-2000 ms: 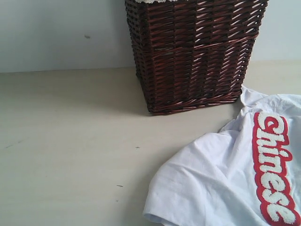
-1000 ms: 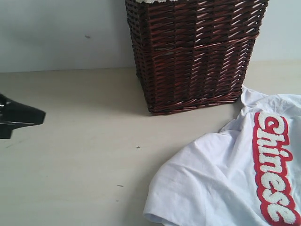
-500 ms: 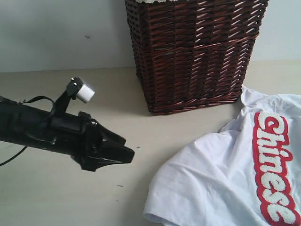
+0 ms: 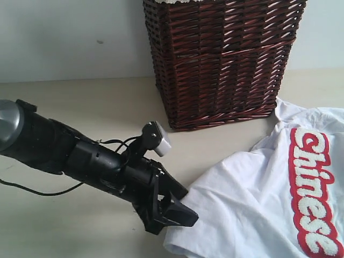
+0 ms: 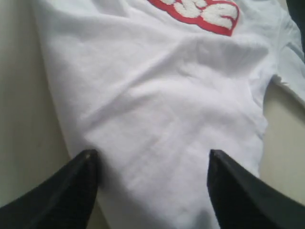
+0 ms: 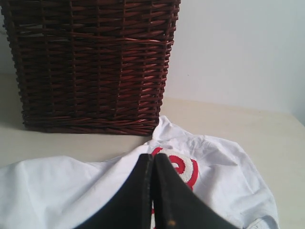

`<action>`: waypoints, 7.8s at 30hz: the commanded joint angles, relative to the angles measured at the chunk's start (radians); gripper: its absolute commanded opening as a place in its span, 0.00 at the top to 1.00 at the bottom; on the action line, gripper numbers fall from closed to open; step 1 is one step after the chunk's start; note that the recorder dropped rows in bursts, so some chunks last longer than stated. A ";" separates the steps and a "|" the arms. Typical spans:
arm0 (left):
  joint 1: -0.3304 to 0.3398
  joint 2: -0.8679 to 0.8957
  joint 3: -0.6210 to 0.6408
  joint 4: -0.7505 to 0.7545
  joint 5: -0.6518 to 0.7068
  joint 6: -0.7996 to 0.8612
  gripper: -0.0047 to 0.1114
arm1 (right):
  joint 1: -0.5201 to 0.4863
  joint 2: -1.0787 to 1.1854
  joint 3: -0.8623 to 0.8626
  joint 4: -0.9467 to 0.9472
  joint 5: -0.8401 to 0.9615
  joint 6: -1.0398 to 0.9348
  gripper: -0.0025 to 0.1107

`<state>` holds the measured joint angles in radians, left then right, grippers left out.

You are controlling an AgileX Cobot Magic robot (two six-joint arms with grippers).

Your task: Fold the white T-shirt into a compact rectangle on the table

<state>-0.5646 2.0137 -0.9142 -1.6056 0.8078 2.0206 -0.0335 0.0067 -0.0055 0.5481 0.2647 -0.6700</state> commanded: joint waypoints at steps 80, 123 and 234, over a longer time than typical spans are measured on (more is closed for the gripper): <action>0.022 -0.108 0.182 0.307 0.249 -0.063 0.30 | -0.001 -0.007 0.005 -0.004 -0.005 -0.009 0.98; 0.334 -0.339 -0.092 1.128 -0.027 -0.229 0.88 | -0.001 -0.007 0.005 -0.002 -0.005 -0.008 0.98; 0.275 -0.152 0.015 0.710 0.148 -0.266 0.45 | -0.001 -0.007 0.005 -0.005 -0.005 -0.008 0.98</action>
<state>-0.2908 1.8431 -0.9065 -0.8805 0.9540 1.7259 -0.0335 0.0067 -0.0055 0.5481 0.2647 -0.6700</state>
